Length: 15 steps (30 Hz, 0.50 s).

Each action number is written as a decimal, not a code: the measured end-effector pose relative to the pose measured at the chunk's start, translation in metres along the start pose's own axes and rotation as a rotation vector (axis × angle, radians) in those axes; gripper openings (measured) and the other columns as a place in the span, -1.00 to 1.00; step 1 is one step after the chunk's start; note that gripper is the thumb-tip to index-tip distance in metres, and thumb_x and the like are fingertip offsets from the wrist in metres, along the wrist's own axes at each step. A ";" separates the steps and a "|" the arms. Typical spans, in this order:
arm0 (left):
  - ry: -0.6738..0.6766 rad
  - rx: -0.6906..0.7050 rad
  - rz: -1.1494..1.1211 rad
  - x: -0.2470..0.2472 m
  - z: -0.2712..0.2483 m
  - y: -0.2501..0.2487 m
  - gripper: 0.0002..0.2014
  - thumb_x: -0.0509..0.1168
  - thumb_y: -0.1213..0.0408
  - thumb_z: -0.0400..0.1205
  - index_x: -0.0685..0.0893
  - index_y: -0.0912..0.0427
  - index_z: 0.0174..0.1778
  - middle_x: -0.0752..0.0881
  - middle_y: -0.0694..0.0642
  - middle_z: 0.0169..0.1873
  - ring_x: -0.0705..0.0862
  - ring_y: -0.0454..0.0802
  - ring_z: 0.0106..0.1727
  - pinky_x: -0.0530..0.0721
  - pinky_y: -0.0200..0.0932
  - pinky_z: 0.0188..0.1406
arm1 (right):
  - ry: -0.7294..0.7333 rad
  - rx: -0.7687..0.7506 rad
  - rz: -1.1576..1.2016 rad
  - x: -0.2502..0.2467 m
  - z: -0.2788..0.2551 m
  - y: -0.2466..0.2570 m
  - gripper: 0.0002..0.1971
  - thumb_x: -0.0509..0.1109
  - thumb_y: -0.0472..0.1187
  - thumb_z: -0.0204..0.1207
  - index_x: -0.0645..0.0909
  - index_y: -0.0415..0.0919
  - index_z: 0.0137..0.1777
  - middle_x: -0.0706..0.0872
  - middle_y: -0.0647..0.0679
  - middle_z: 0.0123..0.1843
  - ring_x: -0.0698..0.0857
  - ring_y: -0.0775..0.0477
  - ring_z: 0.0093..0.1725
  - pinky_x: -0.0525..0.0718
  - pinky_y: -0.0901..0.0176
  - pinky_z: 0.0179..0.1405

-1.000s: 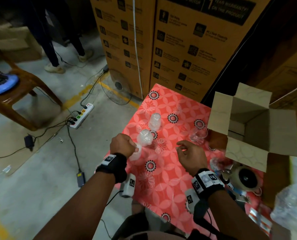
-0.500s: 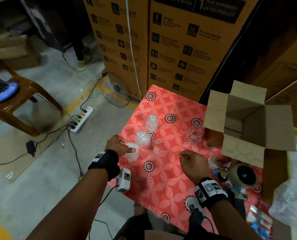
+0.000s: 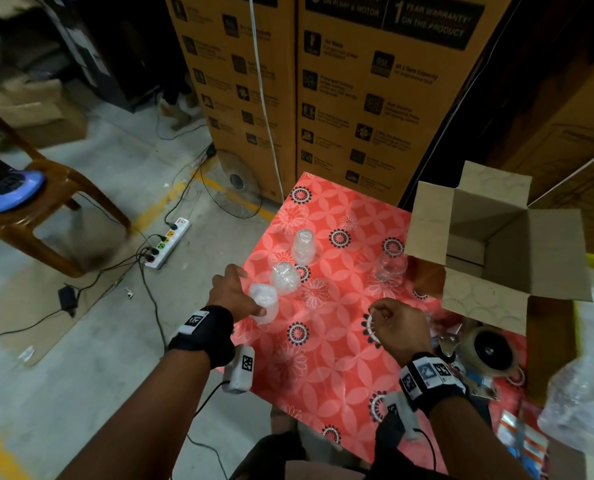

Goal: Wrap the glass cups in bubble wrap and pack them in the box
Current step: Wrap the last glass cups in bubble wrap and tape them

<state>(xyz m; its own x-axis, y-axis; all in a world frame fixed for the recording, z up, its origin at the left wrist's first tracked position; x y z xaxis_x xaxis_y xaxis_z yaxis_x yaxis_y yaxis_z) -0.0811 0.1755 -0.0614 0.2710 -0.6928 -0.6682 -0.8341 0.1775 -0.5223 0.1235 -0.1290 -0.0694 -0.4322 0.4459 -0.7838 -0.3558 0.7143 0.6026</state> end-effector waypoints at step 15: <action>-0.217 0.507 0.104 0.027 -0.056 -0.056 -0.20 0.75 0.14 0.32 0.54 -0.03 0.46 0.41 0.12 0.33 0.41 0.22 0.39 0.51 0.18 0.40 | -0.055 0.201 -0.127 -0.007 0.060 -0.006 -0.52 0.31 -0.21 0.65 0.42 0.06 0.56 0.80 -0.37 -0.03 0.81 -0.46 -0.03 0.85 -0.33 0.04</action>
<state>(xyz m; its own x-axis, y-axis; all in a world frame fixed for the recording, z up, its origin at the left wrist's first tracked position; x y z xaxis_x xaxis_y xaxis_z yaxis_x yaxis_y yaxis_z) -0.0544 0.1081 -0.0204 0.3370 -0.5035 -0.7956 -0.5407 0.5882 -0.6013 0.1782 -0.1044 -0.0768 -0.3466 0.3710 -0.8615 -0.2300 0.8568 0.4615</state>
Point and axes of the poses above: each hand's wrist, its own z-axis towards the middle knuckle, its own x-axis out of the palm, y = z × x, the point moved 5 cm from there along z, towards the middle knuckle
